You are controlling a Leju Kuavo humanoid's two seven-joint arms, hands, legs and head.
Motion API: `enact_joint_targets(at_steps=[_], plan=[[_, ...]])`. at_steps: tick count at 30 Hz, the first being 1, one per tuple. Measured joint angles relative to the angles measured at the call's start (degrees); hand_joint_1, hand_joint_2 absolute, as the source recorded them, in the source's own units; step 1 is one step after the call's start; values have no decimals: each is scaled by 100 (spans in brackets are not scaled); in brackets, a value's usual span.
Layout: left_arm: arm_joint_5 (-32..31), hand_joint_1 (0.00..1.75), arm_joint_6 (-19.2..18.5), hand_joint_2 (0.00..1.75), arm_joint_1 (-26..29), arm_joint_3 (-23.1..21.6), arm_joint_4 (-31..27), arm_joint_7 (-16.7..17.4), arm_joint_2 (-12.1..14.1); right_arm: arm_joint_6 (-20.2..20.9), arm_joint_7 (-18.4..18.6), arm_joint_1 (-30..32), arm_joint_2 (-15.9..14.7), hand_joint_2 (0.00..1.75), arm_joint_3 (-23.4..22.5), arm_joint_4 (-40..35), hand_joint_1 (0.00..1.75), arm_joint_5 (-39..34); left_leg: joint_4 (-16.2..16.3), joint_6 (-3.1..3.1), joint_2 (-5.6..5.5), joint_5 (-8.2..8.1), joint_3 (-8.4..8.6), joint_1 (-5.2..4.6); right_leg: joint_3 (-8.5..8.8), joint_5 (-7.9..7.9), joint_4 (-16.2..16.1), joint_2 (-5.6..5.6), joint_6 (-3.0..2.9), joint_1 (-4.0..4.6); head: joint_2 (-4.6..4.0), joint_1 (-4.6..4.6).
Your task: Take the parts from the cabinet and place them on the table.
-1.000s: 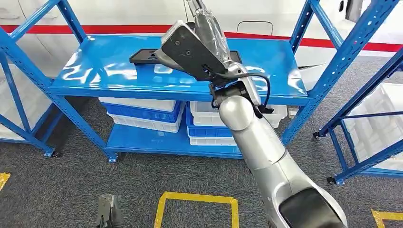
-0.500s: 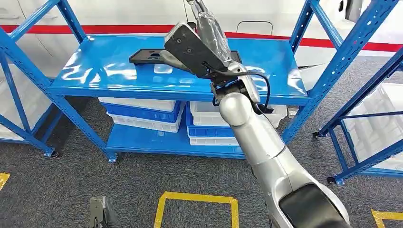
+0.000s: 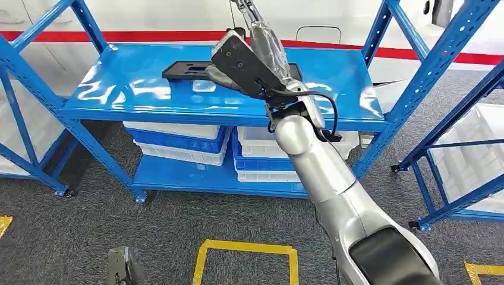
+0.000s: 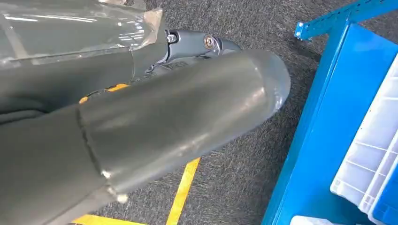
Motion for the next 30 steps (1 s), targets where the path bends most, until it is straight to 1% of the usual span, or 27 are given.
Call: enact_joint_targets(at_steps=[3, 4, 5, 6, 7, 8, 9, 10, 11, 12, 13, 14, 15, 16, 18, 19, 20, 21, 22, 23, 24, 25, 26, 27, 28, 29, 30], plan=[[0, 0, 0, 0, -1, 13, 0, 0, 0, -7, -2, -19, -2, 175, 0, 37, 0, 0, -3, 16, 1, 3, -23, -2, -12, 19, -30, 0, 29, -4, 0, 0], [0, 0, -2, 0, -10, 15, 0, -2, -4, -15, -7, -45, 0, 175, 0, 39, 0, -2, -87, 71, 8, 44, 57, 10, -3, 22, -44, 0, 46, 19, 0, 2], [0, 0, -11, 0, -8, 15, 0, -2, -18, -31, -11, -53, -13, 175, -7, 48, 0, -7, -168, 123, 54, 93, 98, 70, -80, -30, 49, -12, 41, 14, 0, 6], [0, 0, -18, 0, -15, 15, 0, -2, -29, -44, -15, -85, -18, 175, -7, 52, 0, -9, -183, 154, 55, 111, 102, 72, -214, -119, 277, -13, 24, 29, 0, 15], [0, 0, -18, 0, -20, 22, 0, 2, -24, -61, -26, -103, -46, 175, -7, 74, 0, -13, -183, 156, 66, 111, 92, 81, -469, -255, 741, -12, 2, 24, 0, 33], [0, 0, -20, 0, -19, 26, 2, 2, -26, -79, -31, -98, -65, 175, -7, 98, 0, -18, -182, 159, 69, 107, 92, 80, -743, -378, 1210, -12, -7, 16, 0, 24], [0, 0, -31, 0, -21, 28, 2, 4, -28, -98, -33, -85, -101, 175, -7, 131, 0, -20, -179, 154, 70, 102, 89, 81, -1044, -475, 1683, -13, 4, 16, 0, 33], [0, 0, -35, 0, -18, 31, 4, 11, -28, -112, -37, -69, -129, 175, -11, 153, 0, -28, -179, 148, 68, 95, 94, 81, -1204, -465, 1872, -14, 32, 13, 0, 39], [0, 0, -37, 0, -17, 35, 7, 20, -28, -118, -55, -62, -160, 175, -11, 175, 0, -35, -176, 128, 64, 73, 109, 89, -1261, -303, 1776, -15, 91, -1, 0, 35], [0, 0, -50, 0, -19, 42, 9, 37, -31, -118, -79, -64, -173, 175, -9, 195, 0, -35, -168, 101, 58, 44, 139, 98, -1162, -68, 1425, -20, 159, -16, 0, 39], [0, 0, -66, 0, -20, 46, 9, 42, -33, -120, -98, -67, -179, 175, -11, 208, 0, -35, -152, 68, 54, -2, 180, 113, -963, 234, 876, -24, 231, -43, 0, 35], [15, 0, -79, 0, -22, 50, 9, 46, -33, -122, -120, -73, -188, 175, -9, 221, 0, -35, -115, 25, 51, -61, 204, 123, -765, 503, 347, -33, 285, -59, 0, 44], [26, 0, -85, 0, -30, 72, 11, 55, -28, -137, -129, -89, -240, 175, -11, 264, 0, -44, -64, -41, 57, -126, 160, 87, -638, 441, 226, -22, 225, -33, 0, 48], [33, 0, -87, 0, -42, 83, 13, 70, -28, -142, -136, -89, -207, 175, 0, 273, 0, -46, -23, -65, 38, -151, 133, 88, -680, 448, 175, 6, 147, -35, 2, 35], [42, 0, -107, 0, -46, 90, 15, 66, -28, -175, -135, -77, -236, 175, -11, 313, 0, -68, -43, -94, 36, -138, 94, 108, -716, 431, 221, 10, 79, 4, 0, 26], [66, 0, -129, 0, -46, 96, 17, 66, -28, -186, -144, -85, -234, 175, -11, 326, 0, -68, -37, -110, 42, -163, 108, 118, -717, 422, 218, 16, 61, -3, 2, 22], [85, 0, -140, 0, -55, 105, 17, 64, -26, -192, -155, -88, -208, 175, -11, 332, 0, -68, 0, -142, 65, -229, 115, 137, -680, 407, 205, 19, 4, -47, 2, 20], [87, 0, -149, 0, -65, 111, 17, 59, -31, -197, -168, -99, -201, 175, -11, 334, 0, -68, 206, -168, 108, -309, 28, 137, -655, 380, 204, 13, -41, -47, 0, 9], [87, 0, -153, 0, -77, 120, 17, 55, -28, -201, -183, -110, -199, 175, -9, 341, 0, -68, 618, -199, 142, -479, -204, 141, -639, 368, 204, 11, -80, -38, 0, -7], [96, 0, -153, 0, -75, 131, 17, 55, -26, -201, -186, -108, -197, 175, -9, 352, 0, -68, 1110, -221, 157, -664, -498, 143, -632, 352, 205, 6, -110, -28, 2, -4], [103, 0, -153, 0, -65, 138, 20, 55, -24, -201, -186, -98, -199, 175, -9, 367, 0, -70, 1618, -230, 167, -814, -838, 143, -629, 339, 205, 5, -129, -14, 0, -7], [109, 0, -155, 0, -56, 146, 24, 53, -22, -201, -186, -86, -199, 175, -9, 384, 0, -70, 1888, -227, 169, -816, -1063, 144, -624, 331, 205, 6, -141, -2, 0, -7], [122, 0, -157, 0, -54, 155, 26, 52, -22, -201, -186, -81, -199, 175, -9, 400, 0, -70, 1860, -207, 168, -645, -1154, 143, -606, 321, 206, 8, -154, 9, 0, -7], [127, 0, -166, 0, -56, 160, 28, 52, -20, -203, -186, -83, -197, 175, -9, 411, 0, -70, 1602, -180, 169, -383, -1108, 142, -583, 311, 205, 9, -166, 18, 0, -7], [136, 0, -175, 0, -58, 166, 28, 50, -20, -203, -188, -91, -195, 175, -9, 413, 0, -70, 1121, -143, 169, -25, -944, 139, -551, 297, 205, 10, -181, 27, 0, -7], [140, 0, -181, 0, -58, 175, 28, 48, -13, -205, -195, -99, -184, 175, -9, 413, 0, -70, 594, -96, 173, 297, -748, 134, -521, 281, 202, 12, -171, 33, 0, -7], [147, 0, -184, 0, -58, 181, 28, 46, -9, -205, -201, -102, -181, 175, -9, 417, 0, -70, 244, -53, 186, 415, -612, 118, -511, 277, 189, 12, -174, 35, 0, -5]])
